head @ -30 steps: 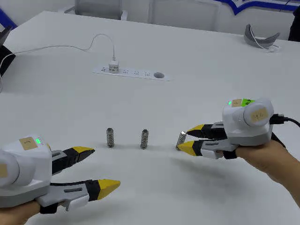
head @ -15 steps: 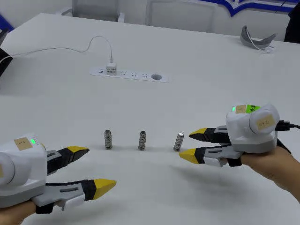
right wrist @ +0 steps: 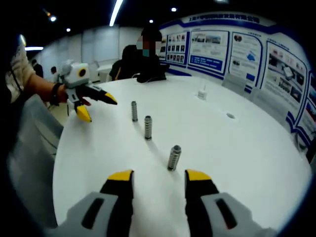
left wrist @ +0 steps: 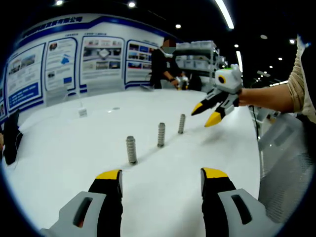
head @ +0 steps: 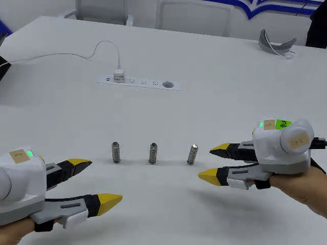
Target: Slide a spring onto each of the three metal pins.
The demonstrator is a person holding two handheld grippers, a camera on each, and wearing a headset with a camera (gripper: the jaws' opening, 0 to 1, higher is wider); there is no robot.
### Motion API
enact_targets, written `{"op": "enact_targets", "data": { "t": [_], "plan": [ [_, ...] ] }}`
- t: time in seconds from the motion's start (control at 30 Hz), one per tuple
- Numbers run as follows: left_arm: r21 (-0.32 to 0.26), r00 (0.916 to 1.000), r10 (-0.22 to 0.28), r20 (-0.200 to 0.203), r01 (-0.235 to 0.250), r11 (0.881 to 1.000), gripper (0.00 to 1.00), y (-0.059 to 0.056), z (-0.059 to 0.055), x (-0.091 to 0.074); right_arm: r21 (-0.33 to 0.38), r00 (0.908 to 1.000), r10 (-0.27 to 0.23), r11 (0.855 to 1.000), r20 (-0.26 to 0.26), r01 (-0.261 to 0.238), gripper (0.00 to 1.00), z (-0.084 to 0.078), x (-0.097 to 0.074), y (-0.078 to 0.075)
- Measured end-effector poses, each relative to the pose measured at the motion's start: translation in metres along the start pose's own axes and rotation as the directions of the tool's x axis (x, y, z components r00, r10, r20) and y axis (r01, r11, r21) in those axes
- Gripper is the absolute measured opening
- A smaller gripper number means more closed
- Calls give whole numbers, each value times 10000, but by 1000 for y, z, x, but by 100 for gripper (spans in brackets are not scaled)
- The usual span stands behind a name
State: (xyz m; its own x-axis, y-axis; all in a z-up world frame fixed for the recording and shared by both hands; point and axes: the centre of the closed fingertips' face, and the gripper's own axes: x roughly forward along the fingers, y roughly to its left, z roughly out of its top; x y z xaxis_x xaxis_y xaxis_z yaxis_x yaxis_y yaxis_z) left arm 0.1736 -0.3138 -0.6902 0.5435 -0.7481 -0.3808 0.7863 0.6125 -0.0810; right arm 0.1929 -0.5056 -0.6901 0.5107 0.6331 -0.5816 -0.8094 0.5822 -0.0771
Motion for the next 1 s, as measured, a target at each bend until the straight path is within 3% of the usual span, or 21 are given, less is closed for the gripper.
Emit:
{"op": "enact_targets", "data": {
  "t": [1.0],
  "plan": [
    [-64,9999,133,32,-133,9999,66,3,-2,-3,166,9988,-375,9992,320,370,49,-5,-19,12]
  ]
}}
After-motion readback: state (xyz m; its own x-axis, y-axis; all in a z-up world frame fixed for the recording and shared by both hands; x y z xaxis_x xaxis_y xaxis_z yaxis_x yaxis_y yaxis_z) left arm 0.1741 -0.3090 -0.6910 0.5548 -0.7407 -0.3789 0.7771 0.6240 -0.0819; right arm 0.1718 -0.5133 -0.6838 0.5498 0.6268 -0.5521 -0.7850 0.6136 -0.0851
